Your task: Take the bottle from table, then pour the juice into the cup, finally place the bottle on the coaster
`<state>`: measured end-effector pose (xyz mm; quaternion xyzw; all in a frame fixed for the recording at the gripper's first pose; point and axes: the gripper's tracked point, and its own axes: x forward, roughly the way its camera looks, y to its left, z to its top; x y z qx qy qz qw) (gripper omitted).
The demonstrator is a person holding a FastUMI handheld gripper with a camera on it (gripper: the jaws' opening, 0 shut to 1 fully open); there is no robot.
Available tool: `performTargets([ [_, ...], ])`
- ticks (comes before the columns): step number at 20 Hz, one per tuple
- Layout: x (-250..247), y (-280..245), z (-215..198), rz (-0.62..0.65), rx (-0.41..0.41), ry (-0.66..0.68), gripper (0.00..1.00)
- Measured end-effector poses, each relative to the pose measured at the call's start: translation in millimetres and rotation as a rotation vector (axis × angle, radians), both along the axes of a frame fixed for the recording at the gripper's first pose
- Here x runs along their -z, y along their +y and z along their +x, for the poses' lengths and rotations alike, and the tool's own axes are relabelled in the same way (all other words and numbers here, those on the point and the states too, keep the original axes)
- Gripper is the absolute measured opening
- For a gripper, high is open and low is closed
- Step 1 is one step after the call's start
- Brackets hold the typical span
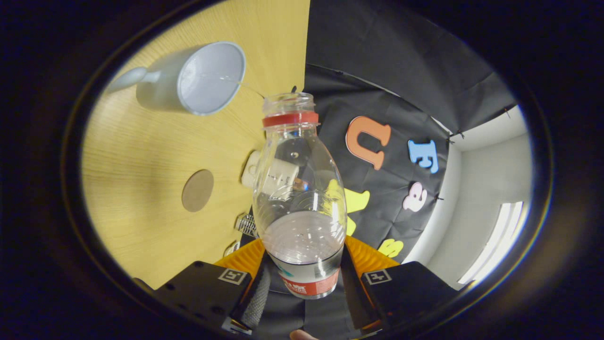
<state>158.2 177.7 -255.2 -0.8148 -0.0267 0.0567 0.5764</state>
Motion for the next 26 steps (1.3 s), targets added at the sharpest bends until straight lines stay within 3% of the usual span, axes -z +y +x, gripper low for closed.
performTargets([
  [13,-11,12,-1,-0.074,-0.041,-0.044,0.75],
  [26,-14,13,-1,-0.068,-0.04,-0.043,0.75],
])
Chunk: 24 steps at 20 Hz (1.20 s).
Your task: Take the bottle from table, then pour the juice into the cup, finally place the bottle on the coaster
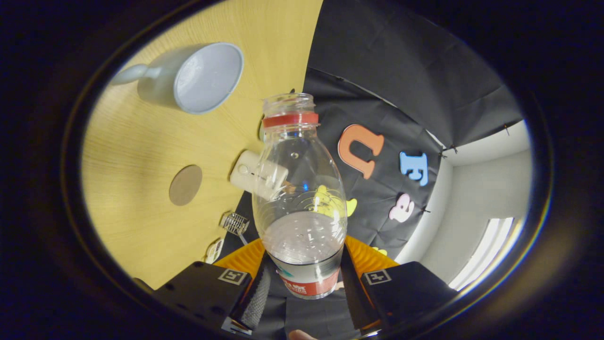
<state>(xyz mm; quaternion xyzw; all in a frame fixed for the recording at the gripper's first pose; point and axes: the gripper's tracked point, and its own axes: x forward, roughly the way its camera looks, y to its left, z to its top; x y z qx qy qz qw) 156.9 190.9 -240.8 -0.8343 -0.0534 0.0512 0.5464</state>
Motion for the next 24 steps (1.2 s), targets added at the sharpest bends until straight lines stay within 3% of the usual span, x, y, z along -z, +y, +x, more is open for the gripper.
performTargets([
  [9,28,-18,1,0.218,0.095,0.12,0.75],
  [13,41,-24,-2,0.398,0.151,0.214,0.76],
  [24,33,-19,-23,0.889,0.184,0.4,0.76],
])
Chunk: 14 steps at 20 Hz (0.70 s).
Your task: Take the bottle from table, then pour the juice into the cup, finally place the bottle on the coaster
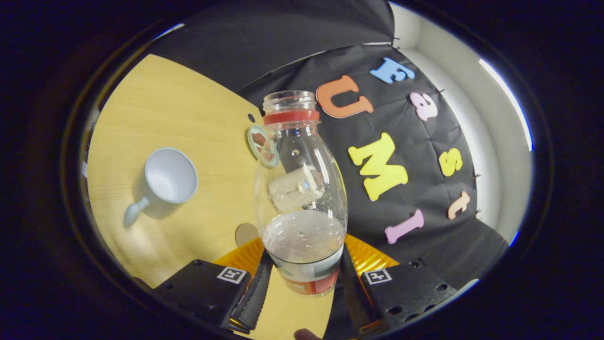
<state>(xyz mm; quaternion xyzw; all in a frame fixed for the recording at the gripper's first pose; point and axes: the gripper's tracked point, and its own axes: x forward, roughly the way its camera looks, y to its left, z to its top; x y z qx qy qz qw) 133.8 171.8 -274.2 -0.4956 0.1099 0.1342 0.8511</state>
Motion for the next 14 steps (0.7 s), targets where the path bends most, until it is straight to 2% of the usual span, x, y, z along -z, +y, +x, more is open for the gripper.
performTargets([
  [4,-9,11,-6,0.201,0.003,0.063,0.76],
  [7,-22,15,-8,0.32,-0.01,0.062,0.76],
  [14,-61,12,2,0.714,-0.003,0.071,0.76],
])
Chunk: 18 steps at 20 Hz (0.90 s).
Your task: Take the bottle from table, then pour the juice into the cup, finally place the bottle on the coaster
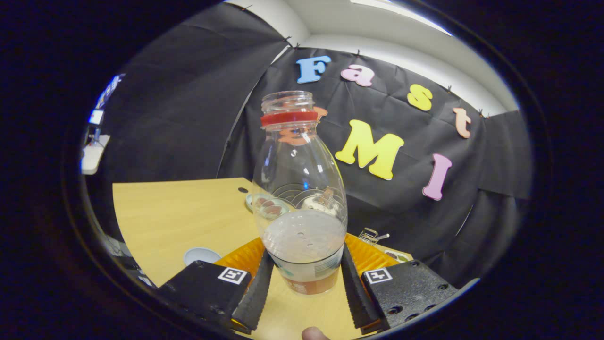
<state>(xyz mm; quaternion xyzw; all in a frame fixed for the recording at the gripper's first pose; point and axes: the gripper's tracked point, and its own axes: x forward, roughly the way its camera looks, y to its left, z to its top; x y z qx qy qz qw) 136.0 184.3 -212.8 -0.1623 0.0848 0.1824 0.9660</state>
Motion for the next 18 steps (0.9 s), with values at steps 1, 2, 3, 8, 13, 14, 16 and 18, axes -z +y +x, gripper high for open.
performTargets([
  [1,-12,2,7,0.034,0.004,-0.005,0.76],
  [2,-20,3,15,0.06,0.008,-0.006,0.76],
  [3,-27,1,22,0.091,0.012,-0.01,0.76],
  [8,-47,-1,51,0.206,0.019,-0.018,0.76],
  [13,-33,-10,85,0.25,0.031,0.003,0.76],
  [14,-27,-11,90,0.252,0.032,0.017,0.75],
  [16,-13,-9,100,0.261,0.032,0.04,0.75],
  [18,3,-10,107,0.264,0.041,0.065,0.76],
])
